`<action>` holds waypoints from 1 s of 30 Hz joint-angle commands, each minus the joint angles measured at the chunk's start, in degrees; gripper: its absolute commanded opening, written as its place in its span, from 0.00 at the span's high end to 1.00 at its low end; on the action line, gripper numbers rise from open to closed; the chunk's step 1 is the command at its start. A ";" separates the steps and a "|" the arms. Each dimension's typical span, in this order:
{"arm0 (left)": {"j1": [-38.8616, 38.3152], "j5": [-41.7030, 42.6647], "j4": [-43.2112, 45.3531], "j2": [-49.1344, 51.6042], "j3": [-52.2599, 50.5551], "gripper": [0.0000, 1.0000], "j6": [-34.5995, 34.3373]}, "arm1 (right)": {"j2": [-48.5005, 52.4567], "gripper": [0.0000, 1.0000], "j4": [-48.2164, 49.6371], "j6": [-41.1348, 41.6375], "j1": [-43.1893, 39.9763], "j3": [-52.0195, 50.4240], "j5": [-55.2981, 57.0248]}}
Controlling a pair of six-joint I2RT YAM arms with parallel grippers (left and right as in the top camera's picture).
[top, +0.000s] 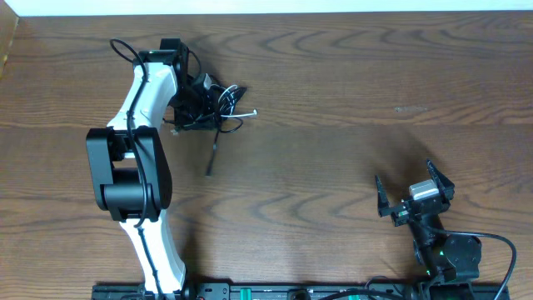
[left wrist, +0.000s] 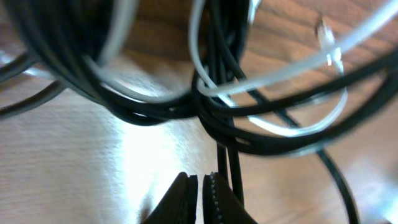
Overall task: Untangle cables
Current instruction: 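Grasp the cable bundle with the left gripper and lift it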
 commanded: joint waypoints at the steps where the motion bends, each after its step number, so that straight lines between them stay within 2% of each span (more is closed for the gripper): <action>1: -0.13 4.37 -1.38 0.20 0.76 0.87 2.64 | -0.22 0.01 -0.26 0.09 -0.13 -0.02 0.13; 10: -0.09 4.35 -1.29 -2.99 0.81 0.83 2.84 | -0.22 0.01 -0.26 0.09 -0.13 -0.02 0.13; 13: -0.07 4.33 -0.50 -5.40 0.83 0.75 2.84 | -0.22 0.01 -0.26 0.09 -0.13 -0.02 0.13; 15: -0.07 4.24 0.22 -6.80 0.83 0.63 2.84 | -0.22 0.01 -0.26 0.09 -0.13 -0.02 0.13; 19: -0.07 2.29 2.19 -8.66 0.81 0.55 2.80 | -0.22 0.01 -0.26 0.09 -0.13 -0.02 0.13; 21: -0.07 0.72 3.30 -8.76 0.81 0.47 2.75 | -0.22 0.01 -0.26 0.09 -0.13 -0.02 0.13; 27: -0.07 -2.64 6.71 -8.70 0.81 0.37 2.36 | -0.22 0.01 -0.26 0.09 -0.13 -0.02 0.13; 30: -0.15 -2.60 8.85 -8.63 0.70 0.37 1.77 | -0.22 0.01 -0.26 0.09 -0.13 -0.02 0.13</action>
